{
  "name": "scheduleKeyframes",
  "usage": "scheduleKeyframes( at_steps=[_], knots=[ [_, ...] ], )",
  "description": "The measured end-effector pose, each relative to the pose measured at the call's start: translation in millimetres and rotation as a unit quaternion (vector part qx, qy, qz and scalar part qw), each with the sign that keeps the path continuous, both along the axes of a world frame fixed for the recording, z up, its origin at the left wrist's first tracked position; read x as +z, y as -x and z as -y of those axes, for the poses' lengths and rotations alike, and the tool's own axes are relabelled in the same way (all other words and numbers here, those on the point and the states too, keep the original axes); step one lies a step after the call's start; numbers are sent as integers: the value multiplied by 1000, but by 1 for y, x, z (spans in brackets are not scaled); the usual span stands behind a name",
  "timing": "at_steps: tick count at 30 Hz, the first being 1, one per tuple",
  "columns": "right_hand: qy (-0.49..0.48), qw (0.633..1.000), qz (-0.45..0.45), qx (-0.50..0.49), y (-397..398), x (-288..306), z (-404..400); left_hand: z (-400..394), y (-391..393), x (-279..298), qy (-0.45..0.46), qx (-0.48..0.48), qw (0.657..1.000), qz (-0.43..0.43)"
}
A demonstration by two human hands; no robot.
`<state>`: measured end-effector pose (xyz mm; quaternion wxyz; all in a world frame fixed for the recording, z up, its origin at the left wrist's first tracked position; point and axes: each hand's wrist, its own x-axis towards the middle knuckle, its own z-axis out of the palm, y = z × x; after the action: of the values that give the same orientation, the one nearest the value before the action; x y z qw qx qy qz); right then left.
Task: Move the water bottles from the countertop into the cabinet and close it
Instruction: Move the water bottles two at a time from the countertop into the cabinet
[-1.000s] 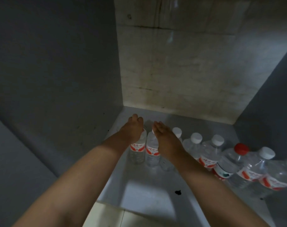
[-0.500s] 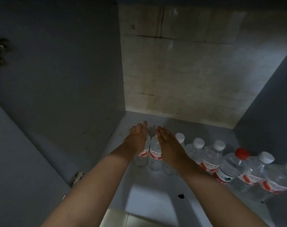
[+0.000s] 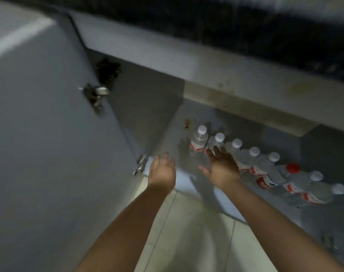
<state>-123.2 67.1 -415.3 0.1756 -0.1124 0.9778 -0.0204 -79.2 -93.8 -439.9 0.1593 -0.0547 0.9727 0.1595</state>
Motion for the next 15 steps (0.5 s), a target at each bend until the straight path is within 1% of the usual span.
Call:
scheduleKeyframes(
  at_steps=[2, 5, 7, 9, 10, 12, 13, 15],
  knots=[
    [-15, 999, 28, 23, -26, 34, 10, 13, -40, 35, 16, 15, 999, 38],
    [-14, 996, 61, 70, -67, 90, 28, 29, -87, 103, 28, 36, 994, 102],
    [-11, 992, 73, 102, -89, 137, 46, 37, -112, 156, 22, 52, 992, 115],
    [15, 993, 60, 98, -107, 187, 66, 46, -129, 214, 20, 72, 991, 112],
    [34, 993, 24, 107, -113, 210, 76, 50, -135, 244, 25, 77, 992, 101],
    [44, 992, 5, 121, -124, 252, 88, 59, -148, 298, 39, 89, 991, 87],
    [49, 991, 8, 127, -129, 268, 92, 65, -154, 322, 47, 89, 992, 70],
    [56, 987, -22, 146, -139, 296, 101, 80, -163, 362, 75, 69, 995, 13]
  ],
)
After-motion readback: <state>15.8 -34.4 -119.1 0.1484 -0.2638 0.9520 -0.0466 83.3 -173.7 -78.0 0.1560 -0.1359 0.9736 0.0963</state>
